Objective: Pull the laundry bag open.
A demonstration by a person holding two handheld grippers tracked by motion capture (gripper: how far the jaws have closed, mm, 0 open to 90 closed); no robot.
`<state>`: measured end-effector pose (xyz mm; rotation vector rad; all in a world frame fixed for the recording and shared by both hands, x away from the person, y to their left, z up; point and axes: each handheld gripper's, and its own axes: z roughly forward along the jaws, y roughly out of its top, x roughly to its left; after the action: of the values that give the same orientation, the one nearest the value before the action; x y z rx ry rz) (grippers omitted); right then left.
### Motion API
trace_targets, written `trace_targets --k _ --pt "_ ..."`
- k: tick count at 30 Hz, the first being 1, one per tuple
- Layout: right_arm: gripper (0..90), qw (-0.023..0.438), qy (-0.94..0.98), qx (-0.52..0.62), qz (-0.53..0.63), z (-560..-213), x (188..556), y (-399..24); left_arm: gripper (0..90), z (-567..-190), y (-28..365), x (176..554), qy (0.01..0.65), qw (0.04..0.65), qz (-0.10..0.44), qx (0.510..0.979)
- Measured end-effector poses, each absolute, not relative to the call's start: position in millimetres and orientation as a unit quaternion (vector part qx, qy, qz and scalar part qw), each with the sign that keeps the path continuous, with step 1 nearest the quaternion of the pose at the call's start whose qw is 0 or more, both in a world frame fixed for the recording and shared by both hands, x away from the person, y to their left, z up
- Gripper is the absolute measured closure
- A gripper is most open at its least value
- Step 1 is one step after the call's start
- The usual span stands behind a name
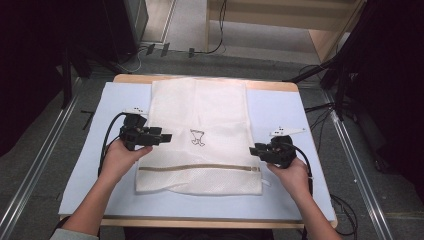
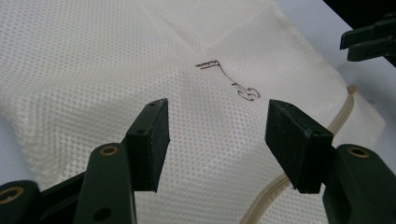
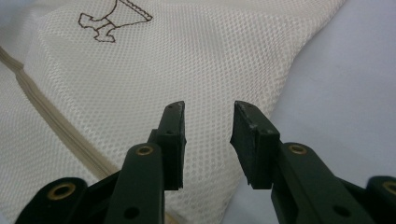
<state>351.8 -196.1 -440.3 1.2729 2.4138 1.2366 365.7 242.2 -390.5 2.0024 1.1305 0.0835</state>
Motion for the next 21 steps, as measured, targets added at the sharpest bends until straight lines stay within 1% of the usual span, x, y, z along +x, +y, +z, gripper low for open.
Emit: trace_targets --k 4,6,7,8,10,13,14,15,16,21 --pt "68.0 0.075 0.807 0.419 0.409 -441.9 345.7 -196.2 41.3 -389.6 235.9 362.3 0.442 0.409 0.031 0.798" --pt "70.8 0.075 0.81 0.418 0.404 -443.6 340.7 -197.5 41.4 -389.0 230.5 360.4 0.436 0.411 0.028 0.8" --pt "70.8 0.075 0.81 0.418 0.404 -443.6 340.7 -197.5 41.4 -389.0 230.5 360.4 0.436 0.411 0.028 0.8" --pt "72.3 0.075 0.81 0.42 0.403 -444.2 339.4 -198.3 41.4 -389.0 228.5 360.0 0.435 0.41 0.027 0.801" --pt "78.8 0.07 0.809 0.424 0.401 -445.6 336.0 -200.5 41.4 -390.2 224.0 360.2 0.43 0.409 0.024 0.804" --pt "82.8 0.066 0.811 0.423 0.398 -447.2 335.0 -200.8 41.4 -391.1 221.7 361.3 0.428 0.407 0.023 0.807" --pt "86.7 0.058 0.815 0.422 0.392 -450.8 335.1 -200.5 41.4 -391.4 220.4 361.7 0.428 0.406 0.023 0.807" --pt "86.7 0.058 0.815 0.422 0.392 -450.8 335.1 -200.5 41.4 -391.6 219.5 362.4 0.425 0.406 0.023 0.809" --pt "90.0 0.048 0.817 0.424 0.388 -455.1 335.4 -200.1 41.4 -391.8 218.3 362.9 0.425 0.406 0.021 0.809" --pt "90.0 0.035 0.823 0.422 0.379 -462.7 336.1 -202.2 41.4 -393.3 211.5 365.7 0.416 0.404 0.02 0.814"
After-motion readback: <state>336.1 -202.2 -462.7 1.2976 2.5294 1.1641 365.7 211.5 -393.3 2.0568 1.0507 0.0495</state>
